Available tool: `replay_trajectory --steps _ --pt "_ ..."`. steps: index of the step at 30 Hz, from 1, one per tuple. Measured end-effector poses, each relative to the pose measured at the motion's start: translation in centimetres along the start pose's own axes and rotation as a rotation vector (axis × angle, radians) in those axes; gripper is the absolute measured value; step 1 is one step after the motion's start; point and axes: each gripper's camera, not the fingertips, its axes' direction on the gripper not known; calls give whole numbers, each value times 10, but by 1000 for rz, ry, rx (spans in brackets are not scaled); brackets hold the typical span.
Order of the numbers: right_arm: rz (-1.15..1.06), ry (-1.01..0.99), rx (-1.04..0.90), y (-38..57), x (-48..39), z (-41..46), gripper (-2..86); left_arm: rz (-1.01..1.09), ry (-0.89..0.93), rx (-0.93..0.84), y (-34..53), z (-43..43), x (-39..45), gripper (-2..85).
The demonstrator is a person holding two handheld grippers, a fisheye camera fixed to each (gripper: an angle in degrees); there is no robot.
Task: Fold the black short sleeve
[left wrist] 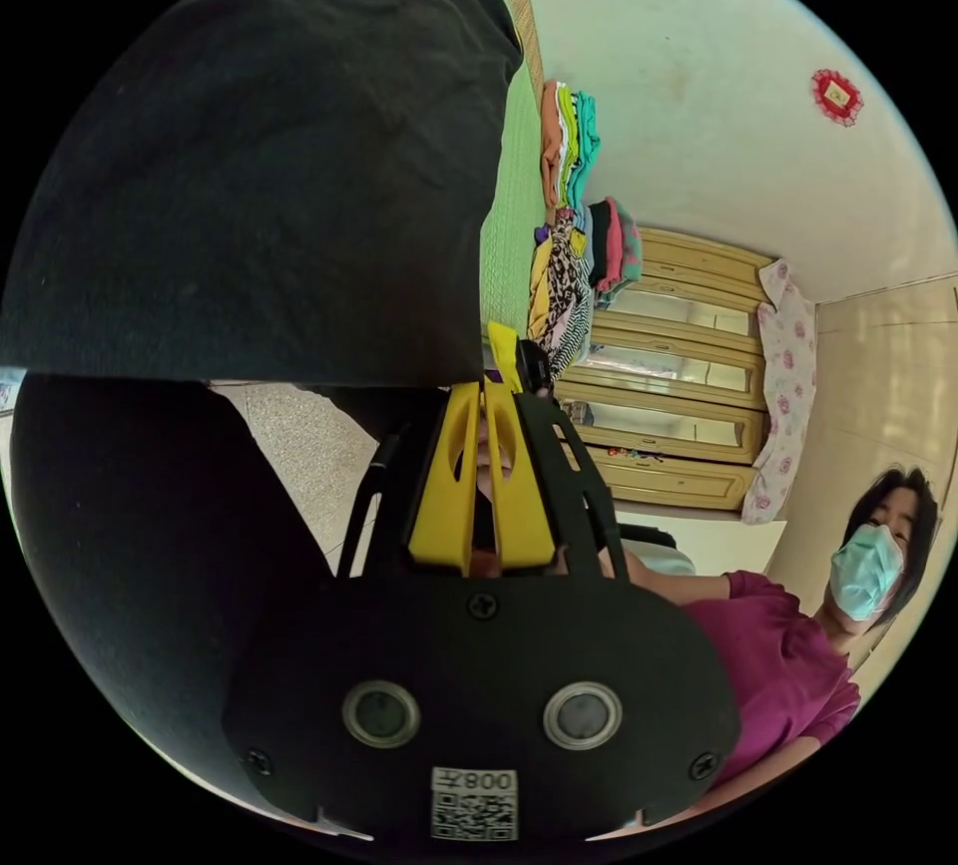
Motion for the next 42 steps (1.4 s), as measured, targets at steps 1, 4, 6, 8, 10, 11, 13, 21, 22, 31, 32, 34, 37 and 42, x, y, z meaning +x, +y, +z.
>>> replay_trajectory --steps 1,4,6,8,10,11,13,21,22,31,32,34,37,42 --pt "3 -7 2 0 1 -1 101 0 1 1 1 -2 -1 5" --pt "17 -18 12 1 5 -4 101 10 24 13 5 -8 -1 5" --pt "28 -15 21 3 8 -6 101 11 32 15 7 -11 -2 5" --pt "33 -16 29 4 10 -8 101 12 30 14 10 -15 -3 5" --pt "28 -33 31 5 9 -9 101 17 23 10 13 -18 -3 5" --pt "21 -34 27 6 7 -7 102 19 16 7 14 -20 -3 5" --pt "9 -35 12 7 4 -3 101 23 10 2 17 -22 -3 5" --pt "-6 -11 -48 8 -5 19 42 31 -61 -24 30 -39 4 5" --pt "-8 -3 -51 8 -6 19 38 41 -61 -19 33 -45 7 4" --pt "-46 10 -69 6 -36 28 19 19 -130 239 80 -158 0 20" --pt "-45 4 -69 6 -38 29 19 -21 -119 294 89 -174 -10 30" --pt "-47 0 -67 6 -43 30 18 -78 -85 374 103 -192 -25 46" --pt "-47 6 -68 6 -51 34 18 -163 50 471 121 -209 -51 78" --pt "-41 14 -71 5 -66 42 18 -220 236 554 131 -217 -74 115"
